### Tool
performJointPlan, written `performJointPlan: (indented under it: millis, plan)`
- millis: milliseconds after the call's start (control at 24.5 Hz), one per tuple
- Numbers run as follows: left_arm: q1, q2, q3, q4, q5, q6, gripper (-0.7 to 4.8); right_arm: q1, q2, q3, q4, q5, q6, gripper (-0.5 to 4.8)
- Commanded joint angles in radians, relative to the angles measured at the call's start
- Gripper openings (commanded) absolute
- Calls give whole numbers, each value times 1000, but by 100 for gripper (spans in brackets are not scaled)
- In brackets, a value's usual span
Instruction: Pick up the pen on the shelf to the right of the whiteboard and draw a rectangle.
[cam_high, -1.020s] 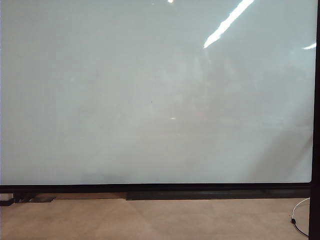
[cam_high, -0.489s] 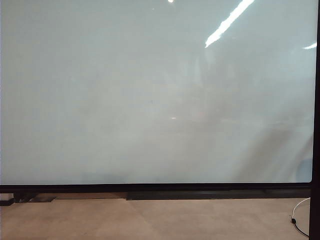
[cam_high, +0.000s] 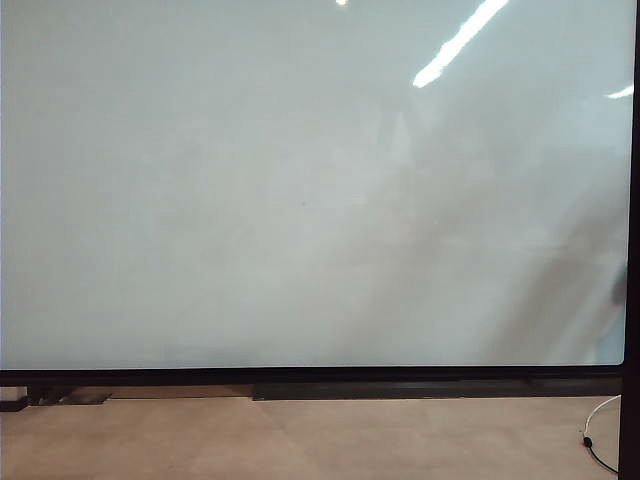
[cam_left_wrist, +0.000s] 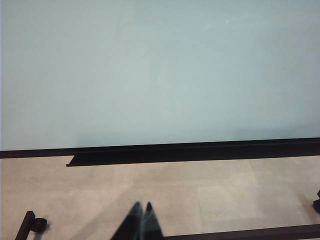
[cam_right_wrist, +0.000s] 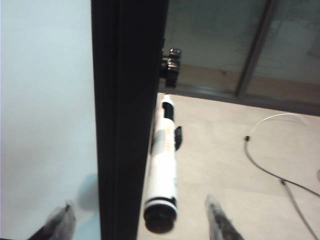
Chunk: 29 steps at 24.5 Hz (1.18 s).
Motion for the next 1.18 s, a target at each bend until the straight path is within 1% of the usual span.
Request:
performJointPlan:
  millis: [41,367,612,775,897,1020,1183]
  plan:
    - [0,0,4,6,1,0,-5,-4,60,65,19,-48,48,338]
    - [0,0,4,6,2,0,-5,-3,138,148,42,-70,65,337]
    - [0,0,4,6,2,0,-5,-4,138,153,86,-70,93,337]
    - [0,0,4,6,1,0,-5,-5,142,154,87,-70,102,335]
    - [0,0,4,6,1,0,-5,-7,154,164,90,-75,126,333]
    - [0,0,4,6,1,0,-5,-16,177,187,93,-108,171,332]
    - [0,0,4,6,2,0,-5,-16,193,189,118,-112,175,301]
